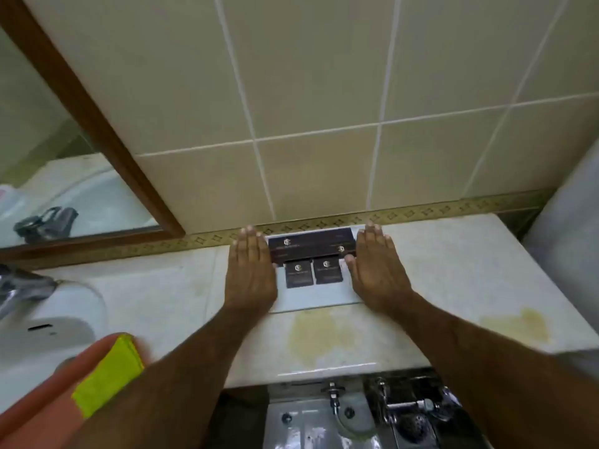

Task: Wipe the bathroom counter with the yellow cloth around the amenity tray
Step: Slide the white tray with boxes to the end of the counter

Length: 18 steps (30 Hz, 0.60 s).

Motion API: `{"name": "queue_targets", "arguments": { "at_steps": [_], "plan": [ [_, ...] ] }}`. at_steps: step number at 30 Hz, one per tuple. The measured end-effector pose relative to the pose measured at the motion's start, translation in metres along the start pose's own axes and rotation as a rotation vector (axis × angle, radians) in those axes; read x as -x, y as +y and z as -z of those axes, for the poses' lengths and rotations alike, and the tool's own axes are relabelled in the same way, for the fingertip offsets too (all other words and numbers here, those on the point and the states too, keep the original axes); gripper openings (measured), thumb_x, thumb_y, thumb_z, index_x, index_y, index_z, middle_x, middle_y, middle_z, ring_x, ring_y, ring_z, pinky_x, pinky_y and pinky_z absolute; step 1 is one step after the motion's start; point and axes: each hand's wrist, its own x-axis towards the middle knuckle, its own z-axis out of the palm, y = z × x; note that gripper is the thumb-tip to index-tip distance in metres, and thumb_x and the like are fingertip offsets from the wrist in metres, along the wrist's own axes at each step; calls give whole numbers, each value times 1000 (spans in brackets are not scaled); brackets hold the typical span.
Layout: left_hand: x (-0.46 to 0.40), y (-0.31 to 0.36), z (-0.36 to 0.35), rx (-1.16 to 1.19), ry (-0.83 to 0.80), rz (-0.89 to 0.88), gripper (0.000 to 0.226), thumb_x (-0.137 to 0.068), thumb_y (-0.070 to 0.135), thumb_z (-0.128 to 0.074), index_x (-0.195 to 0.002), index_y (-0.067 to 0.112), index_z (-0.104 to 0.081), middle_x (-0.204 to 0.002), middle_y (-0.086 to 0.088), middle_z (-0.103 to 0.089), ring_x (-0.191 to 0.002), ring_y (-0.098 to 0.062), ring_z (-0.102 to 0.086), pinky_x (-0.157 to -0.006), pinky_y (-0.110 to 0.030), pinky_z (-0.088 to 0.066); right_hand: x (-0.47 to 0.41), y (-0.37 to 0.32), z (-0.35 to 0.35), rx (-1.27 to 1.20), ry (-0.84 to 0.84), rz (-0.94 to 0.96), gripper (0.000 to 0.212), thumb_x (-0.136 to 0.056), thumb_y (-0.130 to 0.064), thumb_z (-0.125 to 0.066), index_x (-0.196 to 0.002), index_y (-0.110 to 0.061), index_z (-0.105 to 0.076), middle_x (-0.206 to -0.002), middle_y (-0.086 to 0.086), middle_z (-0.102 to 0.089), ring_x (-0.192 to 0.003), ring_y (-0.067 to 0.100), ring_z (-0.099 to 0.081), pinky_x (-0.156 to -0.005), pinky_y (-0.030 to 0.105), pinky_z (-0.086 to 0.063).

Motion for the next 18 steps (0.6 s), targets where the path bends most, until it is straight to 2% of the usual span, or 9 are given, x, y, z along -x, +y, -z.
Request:
{"name": "queue_targets", "arguments": {
  "at_steps": [1,2,4,6,8,10,12,15,18],
  "plan": [
    [1,0,-2,-30,-59,54,57,-92,17,-37,-144,-5,-33,-150,-31,-34,-140,-45,-29,-118,-51,-20,-3,4,-3,10,-2,-55,53,-102,-28,-36,-146,2,-36,-155,25,-35,-145,36,-31,-120,41,-19],
    [0,-1,0,-27,-81,103,51,-89,15,-38,-137,-1,-44,-139,-27,-48,-128,-43,-43,-109,-49,-31,-7,8,-1,9,31,-138,42,-98,-22,-42,-133,-1,-49,-141,24,-52,-131,37,-48,-111,41,-33],
    [-1,-5,-2,-41,-110,165,35,-85,17,-42,-114,7,-59,-112,-15,-62,-101,-32,-56,-85,-41,-42,-11,15,5,37,66,-332,25,-88,-15,-53,-110,-7,-62,-112,16,-66,-103,34,-62,-89,39,-46],
    [-4,-3,-1,5,-134,193,25,-83,14,-47,-101,8,-64,-100,-13,-66,-91,-31,-59,-74,-38,-44,-13,19,10,3,-25,-485,22,-86,-13,-59,-106,-9,-66,-109,13,-66,-100,32,-64,-84,36,-48],
    [-11,-4,-2,174,-173,337,20,-81,12,-50,-93,7,-65,-95,-15,-68,-88,-35,-63,-71,-37,-46,-19,25,11,-118,-90,-587,23,-86,-12,-62,-107,-8,-67,-112,14,-68,-103,33,-66,-85,36,-52],
    [-23,1,-1,370,-223,545,15,-80,12,-57,-92,6,-64,-98,-18,-69,-92,-39,-65,-73,-37,-49,-28,32,13,-248,-105,-644,24,-85,-13,-67,-108,-5,-67,-112,16,-70,-103,34,-68,-84,35,-54],
    [-33,6,2,456,-256,657,19,-79,14,-64,-95,4,-64,-104,-20,-69,-97,-39,-65,-77,-37,-51,-31,34,19,-318,-112,-660,26,-83,-13,-69,-107,-4,-67,-113,16,-70,-103,35,-68,-83,35,-55],
    [-37,10,7,436,-272,662,19,-80,17,-67,-94,5,-63,-105,-20,-70,-96,-37,-65,-71,-35,-47,-20,37,27,-378,-96,-650,26,-82,-15,-71,-105,-5,-67,-111,15,-71,-101,33,-68,-80,34,-55],
    [-45,18,19,387,-257,599,18,-78,15,-65,-93,5,-66,-103,-19,-70,-96,-38,-65,-74,-36,-48,-2,51,39,-440,-52,-681,14,-79,-14,-71,-78,-10,-58,-97,12,-70,-91,33,-68,-67,32,-50]
  ]
}}
